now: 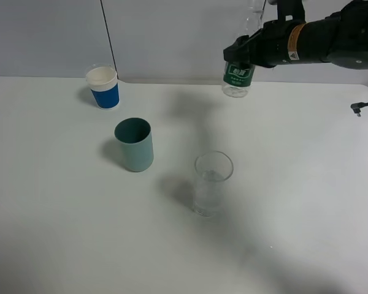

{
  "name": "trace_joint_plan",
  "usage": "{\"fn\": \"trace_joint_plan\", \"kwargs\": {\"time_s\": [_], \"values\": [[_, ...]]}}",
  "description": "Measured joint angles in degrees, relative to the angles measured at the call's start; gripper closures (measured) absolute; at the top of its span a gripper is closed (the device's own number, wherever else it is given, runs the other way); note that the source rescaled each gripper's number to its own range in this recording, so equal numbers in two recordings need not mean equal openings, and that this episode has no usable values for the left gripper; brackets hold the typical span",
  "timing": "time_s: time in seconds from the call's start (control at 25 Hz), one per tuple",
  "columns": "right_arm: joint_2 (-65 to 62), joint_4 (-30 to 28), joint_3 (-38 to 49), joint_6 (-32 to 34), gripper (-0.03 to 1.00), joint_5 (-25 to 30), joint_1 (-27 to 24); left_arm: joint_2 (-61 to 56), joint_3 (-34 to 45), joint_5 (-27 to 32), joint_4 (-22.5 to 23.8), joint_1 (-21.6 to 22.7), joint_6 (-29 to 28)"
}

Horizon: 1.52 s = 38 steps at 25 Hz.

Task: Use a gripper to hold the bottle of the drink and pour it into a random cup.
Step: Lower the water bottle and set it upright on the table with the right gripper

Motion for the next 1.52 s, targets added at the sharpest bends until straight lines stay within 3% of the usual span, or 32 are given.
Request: {"fn": "trace_joint_plan", "kwargs": {"time_s": [0.24,0.68,0.92,1.16,1.32,1.52], "values": [[3.2,-5.0,0.0,3.3,0.94,2.6,-0.9,0.0,0.0,0.0,0.0,0.0,0.0],[9.2,-12.3,0.0,3.4,0.94,5.9,-0.9,0.0,0.0,0.0,0.0,0.0,0.0],[9.5,-19.2,0.0,3.6,0.94,7.7,-0.9,0.0,0.0,0.0,0.0,0.0,0.0],[9.5,-22.1,0.0,8.4,0.94,8.1,-0.9,0.0,0.0,0.0,0.0,0.0,0.0],[9.5,-18.1,0.0,5.7,0.94,8.0,-0.9,0.0,0.0,0.0,0.0,0.0,0.0],[9.5,1.1,0.0,-12.5,0.94,7.5,-0.9,0.0,0.0,0.0,0.0,0.0,0.0]]}}
